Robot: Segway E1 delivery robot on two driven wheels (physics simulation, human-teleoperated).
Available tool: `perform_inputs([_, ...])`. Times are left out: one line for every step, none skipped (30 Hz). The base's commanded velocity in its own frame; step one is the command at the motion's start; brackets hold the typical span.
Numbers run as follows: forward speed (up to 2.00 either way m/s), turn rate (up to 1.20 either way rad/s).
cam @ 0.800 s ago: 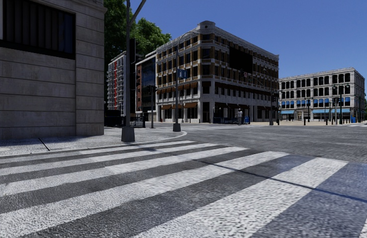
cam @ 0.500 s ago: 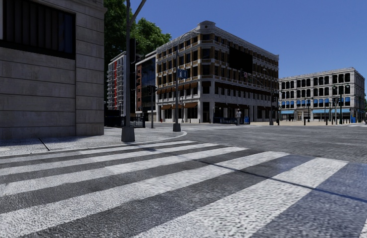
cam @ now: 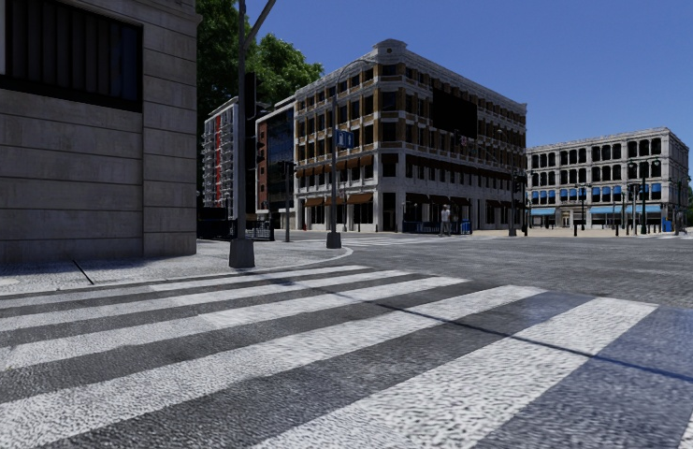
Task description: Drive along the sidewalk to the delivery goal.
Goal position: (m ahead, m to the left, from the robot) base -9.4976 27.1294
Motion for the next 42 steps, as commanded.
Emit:
perform_inputs([0.0,0.0])
perform_inputs([0.0,0.0])
perform_inputs([0.0,0.0])
perform_inputs([0.0,0.0])
perform_inputs([0.0,0.0])
perform_inputs([0.0,0.0])
perform_inputs([0.04,0.0])
perform_inputs([0.0,0.0])
perform_inputs([0.0,0.0])
perform_inputs([0.0,0.0])
perform_inputs([0.0,0.0])
perform_inputs([0.0,0.01])
perform_inputs([0.01,0.13])
perform_inputs([0.35,0.24])
perform_inputs([0.54,0.33])
perform_inputs([0.6,0.37])
perform_inputs([0.63,0.43])
perform_inputs([0.63,0.43])
perform_inputs([0.7,0.52])
perform_inputs([0.75,0.57])
perform_inputs([0.76,0.59])
perform_inputs([0.76,0.59])
perform_inputs([0.77,0.59])
perform_inputs([0.77,0.59])
perform_inputs([0.79,0.59])
perform_inputs([0.81,0.59])
perform_inputs([0.82,0.59])
perform_inputs([0.82,0.59])
perform_inputs([0.82,0.59])
perform_inputs([0.82,0.59])
perform_inputs([0.82,0.59])
perform_inputs([0.82,0.58])
perform_inputs([0.82,0.56])
perform_inputs([0.82,0.56])
perform_inputs([0.84,0.56])
perform_inputs([0.91,0.55])
perform_inputs([0.94,0.55])
perform_inputs([0.95,0.55])
perform_inputs([0.96,0.52])
perform_inputs([0.96,0.52])
perform_inputs([0.96,0.51])
perform_inputs([0.96,0.5])
